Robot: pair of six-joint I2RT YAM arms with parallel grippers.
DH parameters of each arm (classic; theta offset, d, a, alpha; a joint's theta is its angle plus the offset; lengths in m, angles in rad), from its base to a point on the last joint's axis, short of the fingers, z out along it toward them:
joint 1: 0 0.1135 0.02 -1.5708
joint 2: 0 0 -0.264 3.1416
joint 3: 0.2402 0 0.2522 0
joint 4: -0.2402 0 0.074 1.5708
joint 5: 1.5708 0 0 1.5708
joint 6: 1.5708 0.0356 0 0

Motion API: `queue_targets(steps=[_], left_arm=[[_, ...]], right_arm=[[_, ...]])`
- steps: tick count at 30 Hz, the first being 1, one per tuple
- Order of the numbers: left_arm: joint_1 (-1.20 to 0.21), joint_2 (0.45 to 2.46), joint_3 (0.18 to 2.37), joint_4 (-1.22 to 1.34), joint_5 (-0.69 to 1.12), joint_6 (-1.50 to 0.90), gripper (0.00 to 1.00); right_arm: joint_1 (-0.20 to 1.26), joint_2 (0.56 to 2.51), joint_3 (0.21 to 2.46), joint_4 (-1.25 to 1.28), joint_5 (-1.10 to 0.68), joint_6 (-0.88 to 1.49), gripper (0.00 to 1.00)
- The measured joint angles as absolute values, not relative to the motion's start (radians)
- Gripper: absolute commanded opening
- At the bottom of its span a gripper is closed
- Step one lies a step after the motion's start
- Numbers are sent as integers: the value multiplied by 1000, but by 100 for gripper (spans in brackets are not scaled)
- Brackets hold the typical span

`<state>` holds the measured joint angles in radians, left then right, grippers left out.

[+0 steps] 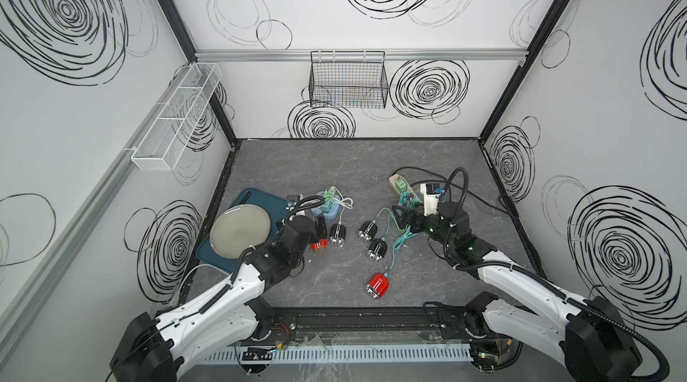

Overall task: Unplug the electric shaver
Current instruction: Pick up the electric shaver from the center of the board.

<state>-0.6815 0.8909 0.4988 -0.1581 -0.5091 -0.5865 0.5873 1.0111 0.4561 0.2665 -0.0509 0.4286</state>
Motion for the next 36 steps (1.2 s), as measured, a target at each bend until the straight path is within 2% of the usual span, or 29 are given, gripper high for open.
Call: queue_targets(steps=[5,11,16,22,36], left_arm=[[-696,901,472,-209,-479,-697,94],[-728,1031,475,-219,-490,-764,94],[-779,1197,577,-273,-548,-813,92],[-805,1340,678,-311,-585,-870,85],[-812,1434,715,-369,-600,-947,80]], right_arm=[[641,1011,456,265,-59,456,100],[662,1010,456,257,-63,469,100],[674,985,456,216,-43,479,100],[678,895,447,166,-3,493,100],[679,845,442,113,27,505,100]])
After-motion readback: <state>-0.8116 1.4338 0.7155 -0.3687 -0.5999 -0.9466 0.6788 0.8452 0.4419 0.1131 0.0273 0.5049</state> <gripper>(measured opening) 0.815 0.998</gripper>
